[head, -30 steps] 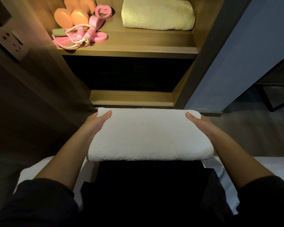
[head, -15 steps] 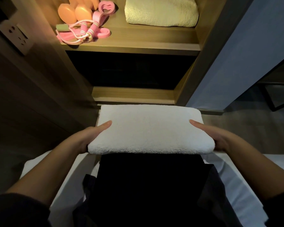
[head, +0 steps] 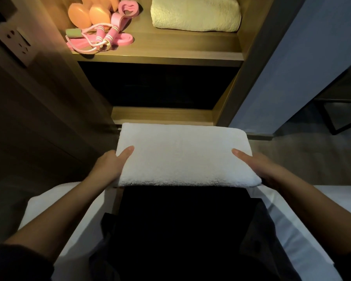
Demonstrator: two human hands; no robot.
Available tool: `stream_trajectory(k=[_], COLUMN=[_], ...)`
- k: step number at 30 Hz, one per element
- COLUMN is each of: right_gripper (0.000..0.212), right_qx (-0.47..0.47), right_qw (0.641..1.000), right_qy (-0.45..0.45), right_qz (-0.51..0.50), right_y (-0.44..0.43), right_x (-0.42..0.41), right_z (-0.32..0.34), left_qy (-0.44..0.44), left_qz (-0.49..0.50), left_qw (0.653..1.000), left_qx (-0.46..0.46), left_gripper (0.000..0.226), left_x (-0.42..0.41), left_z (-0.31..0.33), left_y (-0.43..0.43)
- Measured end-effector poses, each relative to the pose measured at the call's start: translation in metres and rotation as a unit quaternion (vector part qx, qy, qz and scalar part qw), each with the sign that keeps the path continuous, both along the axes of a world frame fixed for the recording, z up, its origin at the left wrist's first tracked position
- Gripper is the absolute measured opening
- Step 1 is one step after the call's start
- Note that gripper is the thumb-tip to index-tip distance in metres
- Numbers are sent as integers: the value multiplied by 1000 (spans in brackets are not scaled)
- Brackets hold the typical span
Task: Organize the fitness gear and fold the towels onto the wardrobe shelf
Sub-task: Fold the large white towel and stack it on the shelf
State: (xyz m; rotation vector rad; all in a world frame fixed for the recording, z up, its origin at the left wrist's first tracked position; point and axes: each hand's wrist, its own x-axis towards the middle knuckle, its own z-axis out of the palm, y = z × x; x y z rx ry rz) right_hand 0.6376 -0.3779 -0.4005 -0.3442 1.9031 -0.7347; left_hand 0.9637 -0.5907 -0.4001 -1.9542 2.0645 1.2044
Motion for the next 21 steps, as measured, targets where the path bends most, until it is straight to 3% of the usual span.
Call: stream_trajectory(k=[3, 5, 8, 10, 14, 16, 19, 21], right_gripper=[52, 51, 75, 78, 63, 59, 53, 49], right_qx=[16, 13, 27, 33, 27, 31, -11, -82], right_qw=[997, 997, 995, 989, 985, 991, 997, 988], right_qy=[63, 60, -88, -145, -156, -111, 69, 131], right_qz=[39, 53, 24, -24, -71, -61, -43, -22], right_y=[3, 4, 3, -5, -30, -36, -30, -24], right_x=[6, 3, -13, -22, -23, -18, -10, -4], right_z=[-3, -1, 3, 4, 0, -1, -6, -10], left_qy=[-33, -20, 149, 221, 202, 164, 125, 137], left_qz=[-34, 4, 133, 152, 113, 121, 124, 81], left_qw=[999, 998, 943, 910, 927, 954, 981, 987], left_qx=[-26, 57, 266, 315, 295, 222, 81, 19], left_gripper=[73, 78, 57, 51, 85, 91, 70, 54], left_x=[3, 3, 5, 3, -16, -23, -21, -18], left_z=[-5, -4, 4, 9, 12, 6, -1, -3], left_y=[4, 0, -11, -19, -31, -30, -25, -20])
